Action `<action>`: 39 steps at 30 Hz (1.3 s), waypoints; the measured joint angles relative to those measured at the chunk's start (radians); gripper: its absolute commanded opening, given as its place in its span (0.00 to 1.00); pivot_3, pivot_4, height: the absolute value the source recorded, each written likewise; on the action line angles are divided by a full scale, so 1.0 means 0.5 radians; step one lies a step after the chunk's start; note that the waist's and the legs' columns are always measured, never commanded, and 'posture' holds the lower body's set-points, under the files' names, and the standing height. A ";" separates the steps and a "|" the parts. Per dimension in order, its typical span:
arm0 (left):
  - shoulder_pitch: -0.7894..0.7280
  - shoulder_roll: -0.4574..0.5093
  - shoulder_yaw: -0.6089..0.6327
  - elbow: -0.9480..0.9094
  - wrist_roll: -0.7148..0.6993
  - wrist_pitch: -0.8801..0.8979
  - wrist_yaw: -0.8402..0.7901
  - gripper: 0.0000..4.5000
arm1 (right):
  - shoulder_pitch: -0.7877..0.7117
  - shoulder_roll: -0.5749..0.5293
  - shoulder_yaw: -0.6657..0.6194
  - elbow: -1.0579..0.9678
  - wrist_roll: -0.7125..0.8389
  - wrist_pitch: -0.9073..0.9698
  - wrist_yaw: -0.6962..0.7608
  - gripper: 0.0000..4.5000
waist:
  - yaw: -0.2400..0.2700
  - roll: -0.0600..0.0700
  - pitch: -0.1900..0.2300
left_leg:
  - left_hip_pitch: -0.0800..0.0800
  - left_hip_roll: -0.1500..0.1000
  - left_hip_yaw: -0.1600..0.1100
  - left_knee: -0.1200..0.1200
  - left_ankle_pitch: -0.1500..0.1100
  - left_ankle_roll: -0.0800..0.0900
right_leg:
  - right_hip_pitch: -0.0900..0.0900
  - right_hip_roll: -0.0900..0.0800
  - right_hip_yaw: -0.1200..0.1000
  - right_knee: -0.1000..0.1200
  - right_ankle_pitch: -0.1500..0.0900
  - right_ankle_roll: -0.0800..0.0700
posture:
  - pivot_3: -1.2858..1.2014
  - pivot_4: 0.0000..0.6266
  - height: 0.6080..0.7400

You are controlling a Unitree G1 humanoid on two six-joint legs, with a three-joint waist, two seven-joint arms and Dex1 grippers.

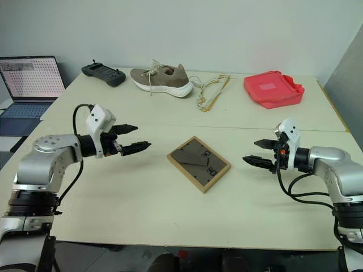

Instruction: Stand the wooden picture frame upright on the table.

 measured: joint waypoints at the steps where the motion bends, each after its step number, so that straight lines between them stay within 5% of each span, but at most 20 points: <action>1: 0.001 0.000 -0.013 0.000 0.005 -0.017 -0.014 1.00 | -0.013 0.000 0.014 0.004 -0.005 -0.001 0.012 0.99 | 0.000 0.000 0.000 | 0.000 0.000 0.000 0.000 0.000 0.000 | 0.000 0.000 0.000 0.000 0.000 0.000 | 0.52 0.24 1.00; 9: 0.034 -0.055 -0.033 0.000 0.038 -0.042 0.075 0.96 | -0.068 0.099 0.099 0.146 -0.168 -0.164 -0.047 1.00 | 0.000 0.000 0.000 | -0.001 0.000 0.000 0.000 0.000 0.000 | -0.001 0.000 0.001 0.000 0.000 0.000 | 0.52 0.24 1.00; 20: 0.423 -0.204 0.055 -0.345 -0.042 0.175 0.345 0.47 | -0.238 0.422 0.278 0.517 -0.450 -0.445 -0.147 0.46 | -0.016 0.000 0.000 | 0.000 0.001 0.000 0.001 0.000 0.000 | -0.001 0.000 0.001 0.002 0.000 0.000 | 0.52 0.24 1.00; 28: 0.752 -0.341 -0.118 -0.732 -0.038 0.342 0.524 0.11 | -0.256 0.638 0.349 0.726 -0.629 -0.618 -0.325 0.03 | -0.010 0.000 0.000 | 0.000 0.001 0.000 0.001 0.000 0.000 | -0.001 -0.001 0.001 0.003 0.000 0.000 | 0.52 0.24 1.00; 31: 0.790 -0.403 -0.154 -0.780 -0.026 0.356 0.582 0.01 | -0.189 0.676 0.360 0.673 -0.644 -0.612 -0.343 0.00 | -0.006 0.000 0.000 | 0.000 0.001 0.000 0.001 0.000 0.000 | -0.001 -0.001 0.001 0.004 0.000 0.000 | 0.52 0.24 1.00; 39: 0.664 -0.570 -0.353 -0.770 0.092 0.351 0.719 0.01 | 0.017 0.683 0.445 0.270 -0.619 -0.417 -0.306 0.00 | 0.009 0.000 -0.001 | 0.000 -0.001 -0.001 0.002 0.000 0.000 | 0.000 -0.001 0.001 0.004 0.000 0.000 | 0.52 0.24 1.00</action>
